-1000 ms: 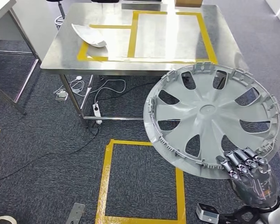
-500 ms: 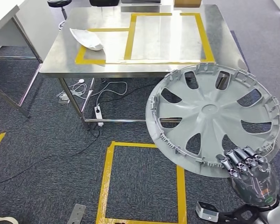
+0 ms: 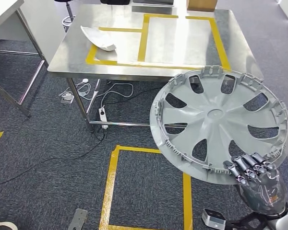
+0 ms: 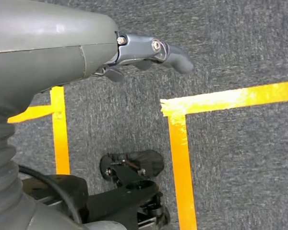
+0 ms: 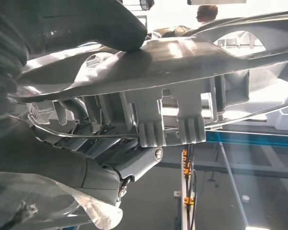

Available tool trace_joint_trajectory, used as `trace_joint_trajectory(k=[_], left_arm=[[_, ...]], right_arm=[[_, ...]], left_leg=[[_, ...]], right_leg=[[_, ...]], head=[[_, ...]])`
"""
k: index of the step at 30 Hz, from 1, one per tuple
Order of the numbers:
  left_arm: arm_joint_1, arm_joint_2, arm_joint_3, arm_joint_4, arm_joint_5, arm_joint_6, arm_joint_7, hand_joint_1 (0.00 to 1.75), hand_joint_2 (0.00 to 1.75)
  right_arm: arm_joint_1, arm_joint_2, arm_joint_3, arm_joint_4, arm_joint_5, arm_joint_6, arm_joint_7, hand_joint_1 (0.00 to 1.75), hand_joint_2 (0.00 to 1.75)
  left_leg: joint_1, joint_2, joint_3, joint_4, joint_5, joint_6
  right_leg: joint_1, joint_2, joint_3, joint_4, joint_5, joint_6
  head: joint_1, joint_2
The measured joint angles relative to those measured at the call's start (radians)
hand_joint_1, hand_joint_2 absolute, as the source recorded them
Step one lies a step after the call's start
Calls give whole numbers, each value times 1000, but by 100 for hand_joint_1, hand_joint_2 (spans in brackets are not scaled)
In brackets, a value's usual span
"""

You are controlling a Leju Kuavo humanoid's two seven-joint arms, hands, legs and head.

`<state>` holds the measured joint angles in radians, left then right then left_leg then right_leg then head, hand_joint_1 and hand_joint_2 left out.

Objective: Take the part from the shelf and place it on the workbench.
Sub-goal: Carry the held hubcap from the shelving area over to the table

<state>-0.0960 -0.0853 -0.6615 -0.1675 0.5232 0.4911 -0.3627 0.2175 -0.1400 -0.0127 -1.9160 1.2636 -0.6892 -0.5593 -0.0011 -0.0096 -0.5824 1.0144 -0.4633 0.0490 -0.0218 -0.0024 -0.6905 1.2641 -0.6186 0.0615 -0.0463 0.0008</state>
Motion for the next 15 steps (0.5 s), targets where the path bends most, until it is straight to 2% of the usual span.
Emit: trace_joint_trajectory(k=[1,2,4,5,6,7,9,11,13,15], left_arm=[[1,0,0,0,0,0,0,0,175],[1,0,0,0,0,0,0,0,175],[1,0,0,0,0,0,0,0,175],[1,-1,0,0,0,0,0,0,175],[0,-1,0,0,0,0,0,0,175],[0,-1,0,0,0,0,0,0,175],[1,-1,0,0,0,0,0,0,175],[0,0,0,0,0,0,0,0,175],[-1,1,0,0,0,1,0,0,175],[1,1,0,0,0,1,0,0,175]], right_arm=[[2,0,0,1,-1,0,0,175,175],[4,0,0,1,-2,0,0,175,175],[6,0,-1,2,-3,0,0,175,175],[7,0,-1,2,-3,0,0,175,175],[6,0,-1,2,-4,0,-1,175,175],[7,0,-1,2,-4,0,-1,175,175],[8,0,-1,2,-4,0,-2,175,175],[10,0,-2,2,-4,0,-1,175,175],[10,0,-3,2,-4,0,-2,175,175],[10,1,-3,2,-4,0,-2,175,175]], left_leg=[[-2,-1,1,0,-2,1],[-3,-2,4,1,-4,2],[-4,-4,11,2,-10,-1],[-6,-6,13,5,-14,-4],[-8,-7,13,7,-17,-9],[-9,-7,12,8,-18,-13],[-9,-7,12,7,-20,-23],[-8,-5,5,31,-38,-35],[-3,-2,-38,129,-89,-46],[2,-1,-104,256,-137,-53]], right_leg=[[0,0,-20,25,5,0],[0,0,-20,9,30,-1],[1,0,32,-118,107,-6],[2,1,65,-184,132,-10],[3,2,88,-228,144,-13],[5,3,99,-247,143,-17],[6,3,104,-251,142,-27],[2,2,111,-257,142,-38],[-1,-1,119,-260,139,-47],[-1,-2,122,-260,135,-51]], head=[[0,0],[0,0],[0,0],[0,0],[0,0],[-1,0],[-3,0],[-5,0],[-9,0],[-11,0]])
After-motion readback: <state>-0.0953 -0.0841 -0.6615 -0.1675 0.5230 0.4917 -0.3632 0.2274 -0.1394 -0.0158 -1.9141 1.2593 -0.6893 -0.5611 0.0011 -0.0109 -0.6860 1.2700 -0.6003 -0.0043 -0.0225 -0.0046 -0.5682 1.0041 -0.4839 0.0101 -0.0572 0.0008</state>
